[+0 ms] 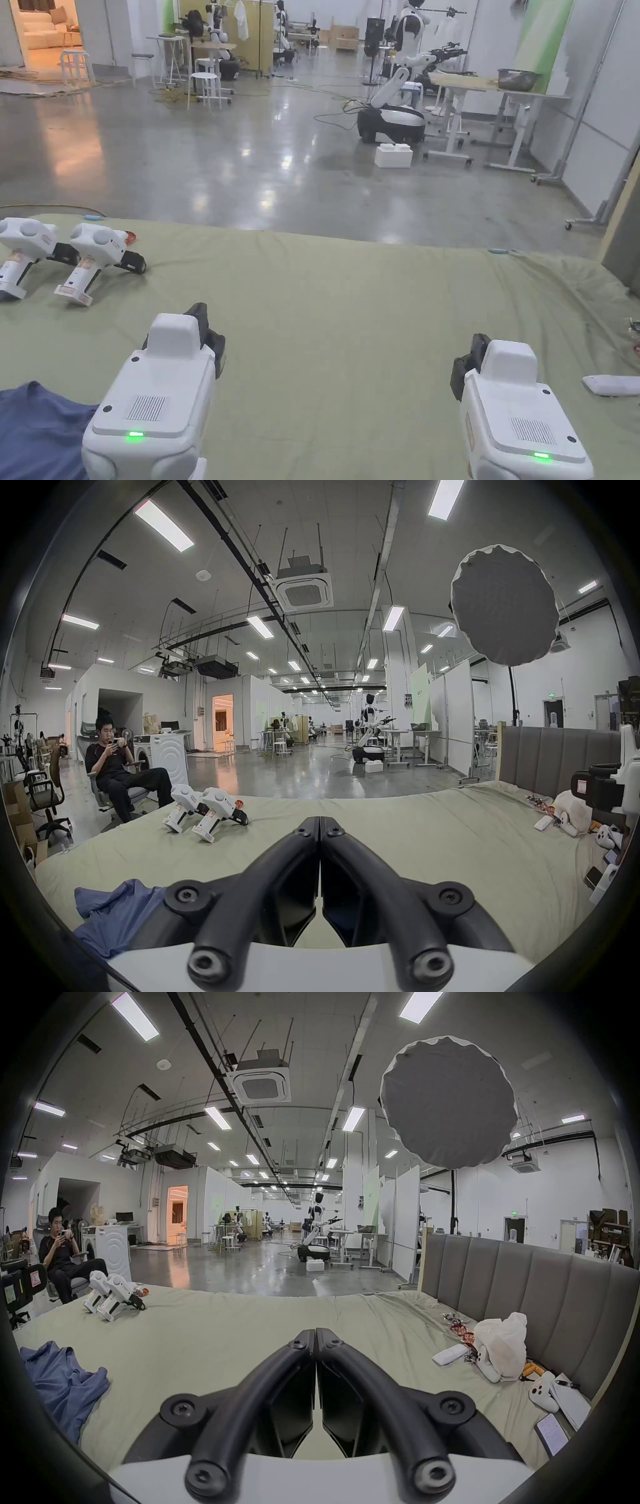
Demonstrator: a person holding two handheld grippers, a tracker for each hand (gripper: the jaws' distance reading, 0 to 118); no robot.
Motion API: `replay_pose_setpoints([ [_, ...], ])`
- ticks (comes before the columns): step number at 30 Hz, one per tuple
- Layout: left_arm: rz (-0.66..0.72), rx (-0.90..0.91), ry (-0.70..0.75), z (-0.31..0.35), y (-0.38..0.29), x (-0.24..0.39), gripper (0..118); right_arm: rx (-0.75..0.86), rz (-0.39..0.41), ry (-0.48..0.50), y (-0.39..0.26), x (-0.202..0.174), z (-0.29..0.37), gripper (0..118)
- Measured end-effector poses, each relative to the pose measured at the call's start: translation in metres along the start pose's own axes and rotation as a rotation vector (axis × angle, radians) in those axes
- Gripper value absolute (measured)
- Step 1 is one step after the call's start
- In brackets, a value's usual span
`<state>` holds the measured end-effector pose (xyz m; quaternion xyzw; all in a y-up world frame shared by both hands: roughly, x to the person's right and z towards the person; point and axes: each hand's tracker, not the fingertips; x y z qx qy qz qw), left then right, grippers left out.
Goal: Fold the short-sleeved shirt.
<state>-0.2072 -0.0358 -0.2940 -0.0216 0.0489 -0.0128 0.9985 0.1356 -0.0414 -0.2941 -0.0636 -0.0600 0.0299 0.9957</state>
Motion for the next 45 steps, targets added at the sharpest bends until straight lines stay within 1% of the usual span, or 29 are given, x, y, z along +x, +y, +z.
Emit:
replay_pose_setpoints([
  [2,0.027,-0.003,-0.004,0.000,0.000,-0.003,1,-0.004,-0.005,0.000,0.000,0.001,0.000,0],
  [4,0.123,-0.010,-0.012,-0.001,0.001,-0.009,1,-0.006,-0.052,0.000,0.000,0.005,-0.001,0],
  [9,0.447,-0.009,-0.030,-0.003,0.002,-0.031,1,-0.006,-0.293,0.006,0.003,0.019,0.001,0],
  [10,0.481,-0.005,-0.036,-0.003,0.002,-0.033,1,-0.003,-0.346,0.011,0.004,0.022,0.002,0],
  [11,0.493,-0.003,-0.032,-0.003,0.002,-0.034,1,-0.004,-0.402,0.015,0.004,0.024,0.003,0],
  [12,0.460,-0.003,-0.028,-0.003,0.003,-0.033,1,0.000,-0.450,0.022,0.004,0.027,0.003,0],
  [13,0.371,0.000,-0.017,-0.003,0.006,-0.028,1,0.002,-0.476,0.027,0.004,0.028,0.003,0],
  [14,0.261,-0.002,-0.009,-0.003,0.008,-0.022,1,-0.004,-0.445,0.024,0.005,0.028,0.003,0],
  [15,0.106,-0.013,0.011,-0.003,0.009,-0.014,1,-0.025,-0.359,0.025,0.007,0.024,0.001,0],
  [16,-0.078,-0.019,0.023,-0.003,0.010,-0.004,1,-0.026,-0.221,0.033,0.010,0.018,-0.001,0],
  [17,-0.218,-0.012,0.027,-0.003,0.008,0.003,1,-0.012,-0.076,0.042,0.011,0.012,-0.001,0],
  [18,-0.392,0.001,0.033,-0.002,0.005,0.011,1,-0.004,0.132,0.039,0.011,0.003,-0.003,0],
  [19,-0.540,0.006,0.035,-0.003,0.000,0.016,1,-0.009,0.353,0.028,0.009,-0.008,-0.006,0],
  [20,-0.670,0.007,0.036,-0.002,-0.006,0.023,1,-0.006,0.552,0.008,0.005,-0.016,-0.008,0],
  [22,-0.894,0.017,0.046,-0.003,-0.015,0.028,0,0.036,0.871,0.019,-0.007,-0.024,-0.009,0],
  [24,-1.047,0.037,0.051,-0.001,-0.019,0.029,0,0.077,1.107,0.016,-0.017,-0.028,-0.009,0],
  [25,-1.101,0.044,0.048,-0.001,-0.021,0.029,0,0.104,1.199,0.016,-0.022,-0.028,-0.008,0],
  [27,-1.164,0.058,0.054,-0.002,-0.025,0.029,0,0.130,1.287,0.020,-0.027,-0.027,-0.006,0],
  [28,-1.177,0.058,0.047,-0.001,-0.025,0.027,0,0.140,1.300,0.014,-0.027,-0.028,-0.005,0],
  [30,-1.116,0.047,0.037,-0.001,-0.023,0.027,0,0.145,1.260,0.013,-0.026,-0.027,-0.002,0],
  [31,-1.024,0.037,0.032,0.000,-0.021,0.026,0,0.147,1.205,-0.002,-0.025,-0.025,-0.003,0],
  [32,-0.930,0.020,0.025,-0.001,-0.017,0.024,0,0.129,1.131,-0.006,-0.022,-0.025,-0.002,0],
  [36,-0.364,-0.040,-0.011,-0.004,-0.002,0.009,0,0.030,0.621,0.001,-0.006,-0.020,-0.001,0],
  [38,-0.131,-0.035,-0.015,-0.003,0.000,0.001,0,-0.008,0.379,0.015,-0.003,-0.016,-0.001,0],
  [39,-0.009,-0.031,-0.022,-0.002,0.001,-0.004,0,-0.022,0.246,0.028,0.009,-0.019,0.011,0],
  [40,0.087,-0.026,-0.015,-0.002,0.002,-0.008,0,-0.030,0.137,0.031,0.008,-0.017,0.013,0],
  [42,0.217,-0.014,-0.002,0.001,0.001,-0.015,0,-0.059,-0.036,0.022,0.007,-0.014,0.015,0],
  [43,0.258,-0.013,0.005,0.001,0.001,-0.017,0,-0.073,-0.095,0.012,-0.011,-0.002,0.001,0],
  [45,0.302,-0.012,-0.003,0.001,0.002,-0.022,0,-0.077,-0.149,-0.009,-0.012,0.000,0.001,0],
])
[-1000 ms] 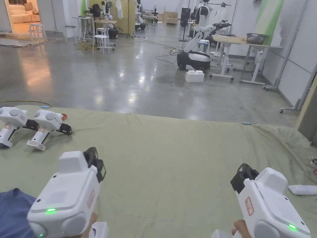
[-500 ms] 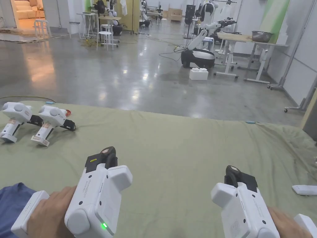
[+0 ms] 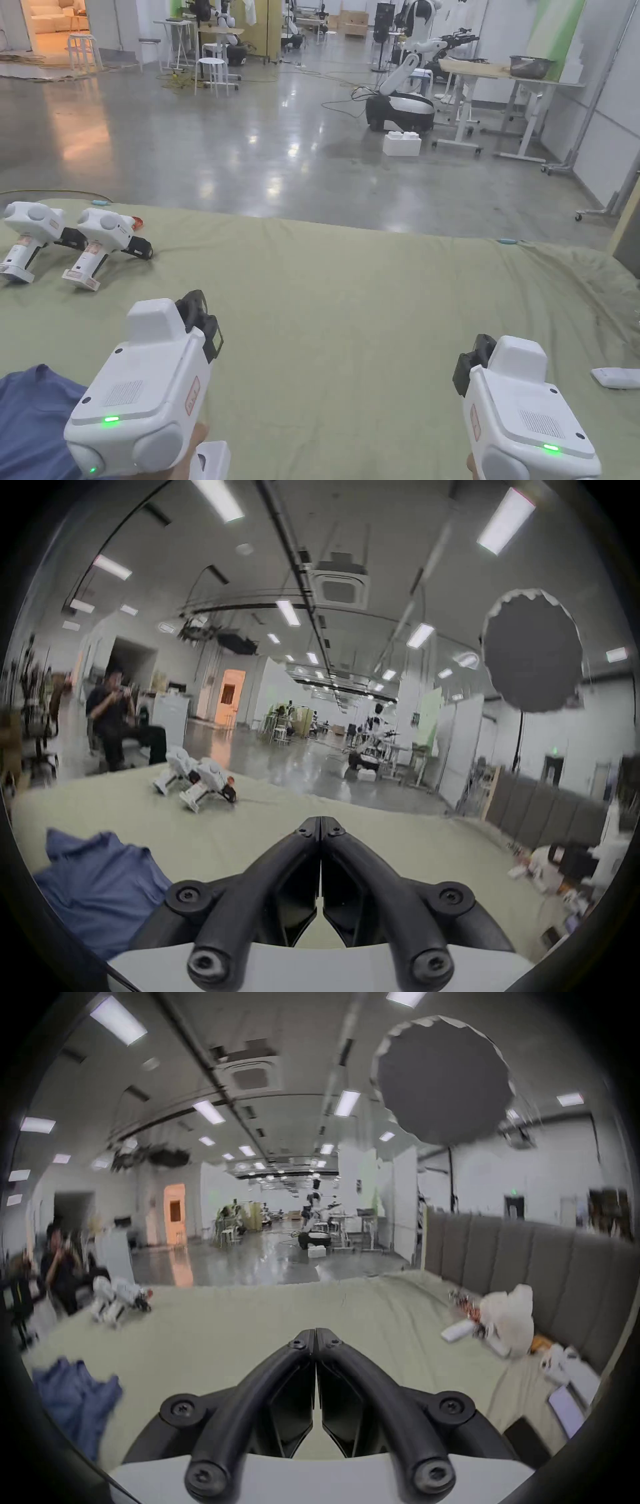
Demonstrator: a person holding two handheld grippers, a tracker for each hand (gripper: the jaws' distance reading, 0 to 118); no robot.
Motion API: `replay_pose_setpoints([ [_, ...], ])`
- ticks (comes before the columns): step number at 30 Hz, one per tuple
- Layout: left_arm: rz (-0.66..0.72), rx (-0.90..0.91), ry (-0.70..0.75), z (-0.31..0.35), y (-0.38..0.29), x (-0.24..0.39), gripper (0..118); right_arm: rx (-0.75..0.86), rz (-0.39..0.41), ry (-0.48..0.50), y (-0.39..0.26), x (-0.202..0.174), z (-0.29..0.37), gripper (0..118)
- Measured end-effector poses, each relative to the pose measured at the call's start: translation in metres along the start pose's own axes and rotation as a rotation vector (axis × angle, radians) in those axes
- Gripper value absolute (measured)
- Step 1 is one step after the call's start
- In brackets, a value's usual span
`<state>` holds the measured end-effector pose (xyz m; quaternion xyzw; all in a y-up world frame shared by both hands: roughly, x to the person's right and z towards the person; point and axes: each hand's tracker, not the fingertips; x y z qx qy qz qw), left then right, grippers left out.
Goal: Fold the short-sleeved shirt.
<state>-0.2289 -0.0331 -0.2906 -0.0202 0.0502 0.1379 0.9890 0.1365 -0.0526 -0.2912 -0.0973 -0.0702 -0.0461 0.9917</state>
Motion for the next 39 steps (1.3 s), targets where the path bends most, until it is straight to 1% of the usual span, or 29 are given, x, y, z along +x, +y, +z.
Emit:
replay_pose_setpoints([
  [2,-0.033,-0.001,-0.005,0.000,0.003,-0.004,0,0.014,0.003,-0.014,0.002,-0.002,0.001,0],
  [4,-0.108,-0.016,-0.029,0.002,0.005,-0.008,0,0.025,0.018,-0.017,0.004,-0.001,0.002,0],
  [7,-0.198,-0.088,-0.028,0.001,0.008,-0.016,0,0.029,0.085,-0.003,0.007,-0.004,0.001,0],
  [10,-0.228,-0.140,0.002,0.004,0.010,-0.035,0,0.023,0.097,0.011,0.008,-0.008,0.002,0],
  [11,-0.234,-0.152,0.002,0.011,0.010,-0.031,0,0.019,0.102,0.014,0.007,-0.009,0.001,0],
  [13,-0.252,-0.219,0.025,0.018,0.011,-0.050,0,0.001,0.112,0.025,0.004,-0.013,-0.001,0],
  [15,-0.258,-0.269,0.071,0.027,0.012,-0.077,0,-0.018,0.122,0.042,-0.002,-0.020,-0.002,0],
  [16,-0.265,-0.303,0.118,0.030,0.012,-0.090,0,-0.029,0.131,0.050,-0.005,-0.023,-0.003,0],
  [18,-0.235,-0.372,0.170,0.038,0.014,-0.126,0,-0.051,0.148,0.066,-0.012,-0.031,-0.005,0],
  [21,-0.166,-0.498,0.236,0.034,0.010,-0.191,0,-0.090,0.163,0.098,-0.021,-0.040,-0.008,0],
  [23,-0.178,-0.587,0.277,0.040,0.009,-0.209,0,-0.107,0.175,0.107,-0.026,-0.046,-0.008,0],
  [24,-0.173,-0.634,0.267,0.041,0.007,-0.222,0,-0.114,0.185,0.111,-0.029,-0.048,-0.009,0],
  [26,-0.121,-0.694,0.255,0.039,0.000,-0.246,2,-0.130,0.197,0.120,-0.033,-0.053,-0.011,0],
  [27,-0.102,-0.718,0.265,0.039,-0.001,-0.249,3,-0.136,0.200,0.124,-0.035,-0.055,-0.012,0],
  [28,-0.102,-0.750,0.268,0.036,-0.005,-0.254,9,-0.142,0.205,0.128,-0.037,-0.057,-0.013,0],
  [29,-0.107,-0.773,0.255,0.033,-0.011,-0.258,19,-0.148,0.212,0.130,-0.038,-0.060,-0.014,0],
  [30,-0.111,-0.789,0.250,0.029,-0.018,-0.262,37,-0.155,0.219,0.132,-0.039,-0.062,-0.015,0],
  [31,-0.118,-0.817,0.255,0.025,-0.022,-0.262,69,-0.159,0.224,0.134,-0.041,-0.063,-0.016,0],
  [32,-0.111,-0.834,0.254,0.021,-0.029,-0.263,89,-0.163,0.227,0.136,-0.042,-0.065,-0.016,0],
  [33,-0.099,-0.856,0.248,0.017,-0.037,-0.264,104,-0.168,0.231,0.137,-0.043,-0.067,-0.016,0],
  [34,-0.094,-0.879,0.247,0.013,-0.043,-0.263,111,-0.172,0.235,0.138,-0.044,-0.068,-0.015,0],
  [36,-0.093,-0.930,0.208,0.005,-0.058,-0.264,111,-0.182,0.246,0.139,-0.047,-0.070,-0.016,0],
  [37,-0.114,-0.968,0.229,0.001,-0.066,-0.262,109,-0.187,0.251,0.138,-0.049,-0.071,-0.017,0],
  [38,-0.138,-1.000,0.259,-0.002,-0.074,-0.260,100,-0.193,0.258,0.138,-0.050,-0.070,-0.018,0],
  [39,-0.173,-1.005,0.288,0.001,-0.080,-0.260,83,-0.200,0.262,0.136,-0.051,-0.071,-0.019,0],
])
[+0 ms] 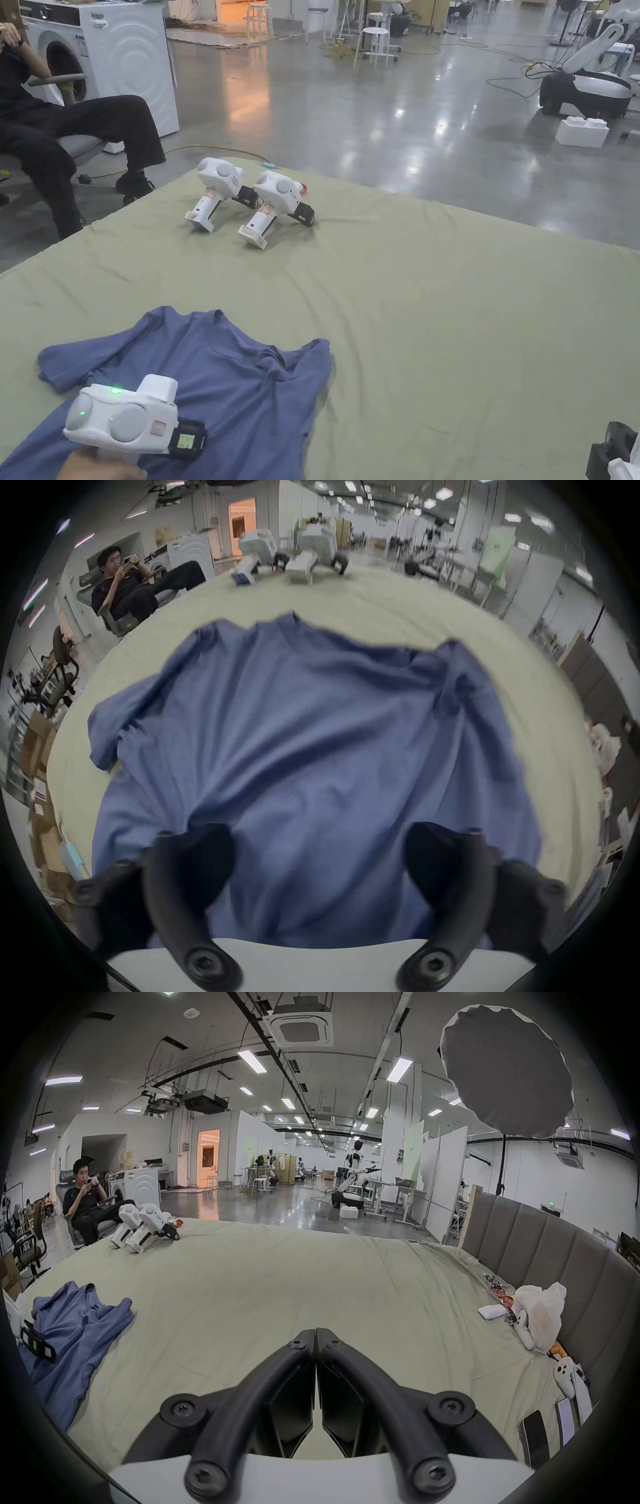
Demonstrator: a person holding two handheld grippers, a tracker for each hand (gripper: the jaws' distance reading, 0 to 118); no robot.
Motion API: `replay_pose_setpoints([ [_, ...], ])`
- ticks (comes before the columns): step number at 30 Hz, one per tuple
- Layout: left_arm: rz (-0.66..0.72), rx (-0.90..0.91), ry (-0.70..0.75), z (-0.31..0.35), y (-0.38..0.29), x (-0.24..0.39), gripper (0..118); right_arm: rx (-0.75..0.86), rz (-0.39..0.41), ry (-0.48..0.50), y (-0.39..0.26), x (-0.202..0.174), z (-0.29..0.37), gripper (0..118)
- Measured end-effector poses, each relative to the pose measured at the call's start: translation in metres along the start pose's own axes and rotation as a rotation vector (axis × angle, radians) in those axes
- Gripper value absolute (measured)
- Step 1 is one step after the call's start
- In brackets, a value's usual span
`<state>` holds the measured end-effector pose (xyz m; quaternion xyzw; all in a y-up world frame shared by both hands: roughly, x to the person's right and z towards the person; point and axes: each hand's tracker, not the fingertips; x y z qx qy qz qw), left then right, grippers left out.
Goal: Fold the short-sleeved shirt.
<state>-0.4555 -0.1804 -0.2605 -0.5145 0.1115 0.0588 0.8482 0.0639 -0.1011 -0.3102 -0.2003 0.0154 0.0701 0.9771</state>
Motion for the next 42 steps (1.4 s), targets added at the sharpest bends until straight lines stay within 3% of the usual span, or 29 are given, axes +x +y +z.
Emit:
replay_pose_setpoints([
  [3,0.018,0.081,0.016,0.006,-0.008,0.011,69,-0.010,0.001,-0.005,-0.001,-0.001,0.000,0],
  [5,0.028,0.098,-0.003,0.019,-0.014,0.013,36,-0.014,-0.001,-0.006,-0.003,-0.003,-0.001,0],
  [6,0.027,0.124,-0.009,0.022,-0.016,0.015,13,-0.018,-0.001,-0.005,-0.003,-0.005,-0.003,0],
  [7,0.015,0.137,0.002,0.021,-0.016,0.014,0,-0.021,-0.001,-0.003,-0.004,-0.006,-0.004,0],
  [13,0.029,0.160,0.005,0.019,-0.018,0.002,0,-0.031,0.000,0.011,-0.007,-0.012,-0.003,0],
  [27,0.142,0.549,-0.060,0.096,0.027,-0.033,0,0.020,-0.037,0.000,0.010,0.001,0.008,0],
  [34,0.056,0.715,-0.138,0.156,0.052,0.015,0,0.047,-0.057,-0.008,0.016,0.013,0.016,0],
  [42,-0.150,0.890,-0.282,0.238,0.092,0.103,0,0.082,-0.098,-0.030,0.021,0.039,0.030,0],
])
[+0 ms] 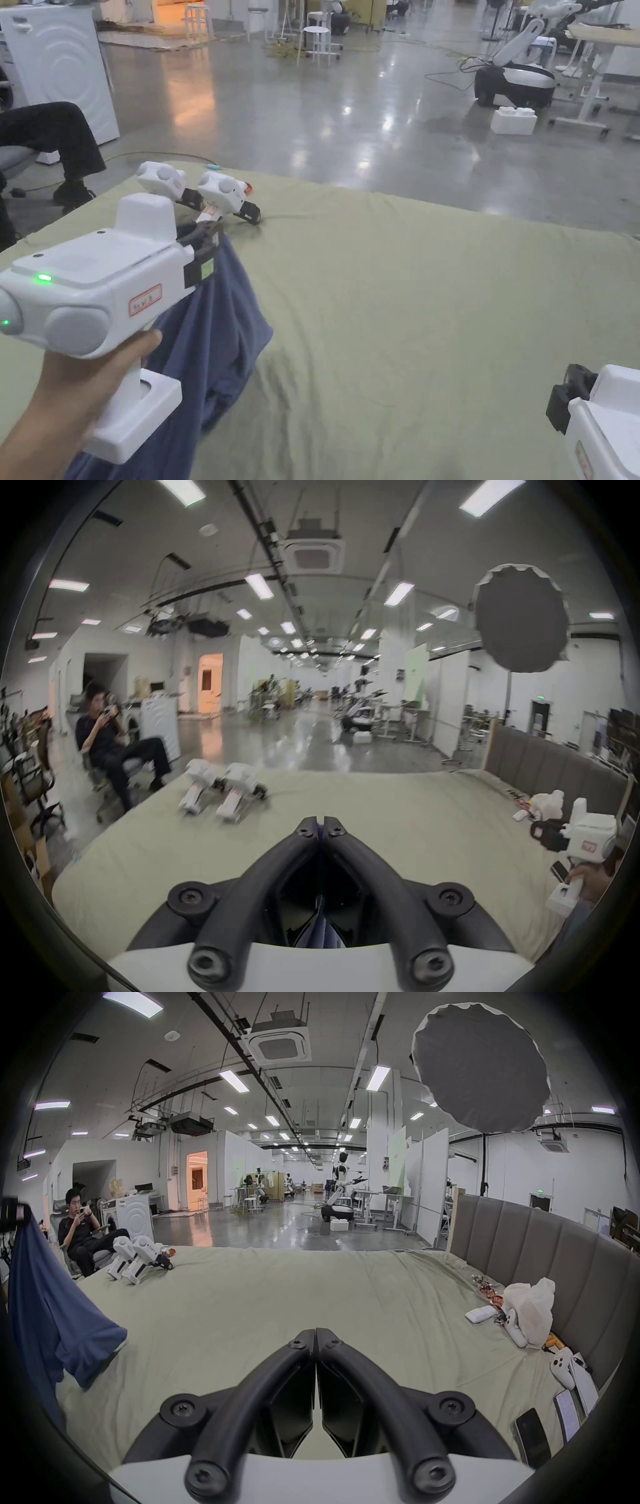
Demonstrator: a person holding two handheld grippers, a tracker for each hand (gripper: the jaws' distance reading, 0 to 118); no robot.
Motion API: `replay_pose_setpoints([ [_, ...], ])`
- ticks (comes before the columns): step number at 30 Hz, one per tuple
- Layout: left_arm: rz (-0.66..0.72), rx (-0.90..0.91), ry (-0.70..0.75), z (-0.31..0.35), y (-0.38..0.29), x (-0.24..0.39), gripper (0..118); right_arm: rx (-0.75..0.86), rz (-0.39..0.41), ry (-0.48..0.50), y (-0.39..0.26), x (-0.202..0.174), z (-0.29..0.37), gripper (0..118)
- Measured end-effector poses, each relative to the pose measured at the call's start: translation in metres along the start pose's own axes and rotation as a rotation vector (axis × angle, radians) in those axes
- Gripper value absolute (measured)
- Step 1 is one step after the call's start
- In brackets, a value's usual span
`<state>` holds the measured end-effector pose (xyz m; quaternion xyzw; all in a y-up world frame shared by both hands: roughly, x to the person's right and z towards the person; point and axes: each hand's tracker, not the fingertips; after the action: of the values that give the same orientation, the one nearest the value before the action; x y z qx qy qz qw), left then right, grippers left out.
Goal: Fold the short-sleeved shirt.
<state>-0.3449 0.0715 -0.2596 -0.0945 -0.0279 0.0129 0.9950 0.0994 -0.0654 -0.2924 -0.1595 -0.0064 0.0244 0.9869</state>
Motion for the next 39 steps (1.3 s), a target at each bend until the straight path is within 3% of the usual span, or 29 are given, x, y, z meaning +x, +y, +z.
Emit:
replay_pose_setpoints([
  [5,-0.028,0.066,-0.151,-0.013,0.040,0.070,0,0.027,-0.038,-0.033,0.006,0.027,0.012,0],
  [11,-0.047,0.039,-0.333,-0.043,0.039,0.164,0,0.058,-0.077,-0.099,0.009,0.069,0.031,0],
  [17,-0.006,-0.083,-0.525,-0.070,-0.017,0.262,0,0.062,-0.095,-0.173,0.003,0.110,0.049,0],
  [24,0.021,-0.264,-0.598,-0.075,-0.106,0.330,0,0.015,-0.099,-0.231,-0.015,0.144,0.060,0],
  [26,0.058,-0.289,-0.604,-0.071,-0.122,0.333,22,-0.001,-0.094,-0.230,-0.020,0.146,0.061,0],
  [27,0.063,-0.293,-0.595,-0.068,-0.129,0.333,40,-0.011,-0.092,-0.229,-0.022,0.147,0.061,0],
  [28,0.063,-0.299,-0.586,-0.065,-0.132,0.332,68,-0.018,-0.091,-0.226,-0.024,0.146,0.061,0],
  [30,0.056,-0.296,-0.561,-0.072,-0.132,0.300,91,-0.028,-0.088,-0.215,-0.027,0.142,0.060,0],
  [36,0.034,-0.170,-0.375,-0.056,-0.114,0.247,93,-0.001,-0.074,-0.155,-0.022,0.117,0.054,0],
  [39,0.030,-0.111,-0.268,-0.046,-0.103,0.218,79,0.041,-0.047,-0.124,-0.012,0.095,0.051,0],
])
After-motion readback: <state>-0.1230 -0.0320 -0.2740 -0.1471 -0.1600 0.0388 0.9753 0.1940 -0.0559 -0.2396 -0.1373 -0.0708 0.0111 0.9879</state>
